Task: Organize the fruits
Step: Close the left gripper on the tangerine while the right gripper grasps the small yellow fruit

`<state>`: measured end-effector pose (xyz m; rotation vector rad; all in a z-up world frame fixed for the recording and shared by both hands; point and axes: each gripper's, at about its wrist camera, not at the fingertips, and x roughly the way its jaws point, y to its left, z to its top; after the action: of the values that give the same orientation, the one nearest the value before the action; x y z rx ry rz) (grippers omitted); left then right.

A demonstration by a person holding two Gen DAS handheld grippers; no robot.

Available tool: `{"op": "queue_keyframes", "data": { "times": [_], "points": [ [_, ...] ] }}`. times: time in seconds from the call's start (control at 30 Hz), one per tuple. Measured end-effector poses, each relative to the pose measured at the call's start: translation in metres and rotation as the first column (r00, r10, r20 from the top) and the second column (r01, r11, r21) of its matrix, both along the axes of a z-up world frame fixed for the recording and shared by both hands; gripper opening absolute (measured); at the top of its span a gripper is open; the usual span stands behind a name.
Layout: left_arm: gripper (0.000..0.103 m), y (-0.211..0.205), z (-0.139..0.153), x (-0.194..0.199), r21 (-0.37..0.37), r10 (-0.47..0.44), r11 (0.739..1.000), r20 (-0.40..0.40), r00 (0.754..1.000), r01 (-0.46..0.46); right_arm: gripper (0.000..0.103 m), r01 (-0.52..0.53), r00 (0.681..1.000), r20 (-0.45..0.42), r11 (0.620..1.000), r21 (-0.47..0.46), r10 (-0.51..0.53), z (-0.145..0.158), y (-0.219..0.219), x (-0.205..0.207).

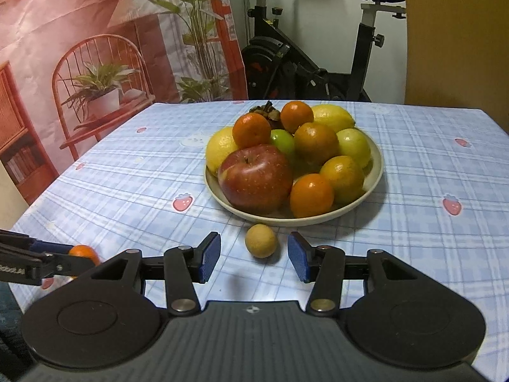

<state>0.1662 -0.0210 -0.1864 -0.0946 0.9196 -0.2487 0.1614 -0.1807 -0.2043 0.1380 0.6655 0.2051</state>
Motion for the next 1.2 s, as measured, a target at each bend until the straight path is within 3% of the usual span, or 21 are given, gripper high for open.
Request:
{"op": "queue_keyframes", "data": {
  "times": [0.53, 0.67, 0.93, 1.03, 1.2],
  "points": [
    [0.052, -0.006, -0.004, 0.006, 0.034, -0.038, 0.999, 0.024, 0.999, 0.037, 0.038, 0.018, 1.0, 0.021, 1.0, 0.007, -0.018, -0.016, 0.001, 0.008],
    [0.041, -0.006, -0.004, 0.005, 0.029, -0.054, 0.998, 0.027, 0.998, 0.053, 0.036, 0.024, 0.999, 0.029, 1.0, 0.015, -0.024, -0.017, 0.0, 0.005],
    [0.041, -0.006, -0.004, 0.005, 0.02, -0.079, 0.997, 0.024, 0.997, 0.078, 0.036, 0.022, 0.999, 0.033, 1.0, 0.017, -0.022, -0.017, 0.0, 0.004],
    [0.041, -0.006, -0.001, 0.006, 0.018, -0.088, 0.996, 0.03, 0.996, 0.088, 0.027, 0.021, 0.999, 0.027, 0.999, 0.024, -0.022, -0.017, -0.001, 0.005],
    [0.041, -0.013, 0.006, 0.007, 0.026, -0.118, 0.993, 0.057, 0.991, 0.117, 0.027, 0.009, 1.0, 0.02, 0.998, 0.064, -0.01, -0.011, -0.005, 0.001]
  ]
}}
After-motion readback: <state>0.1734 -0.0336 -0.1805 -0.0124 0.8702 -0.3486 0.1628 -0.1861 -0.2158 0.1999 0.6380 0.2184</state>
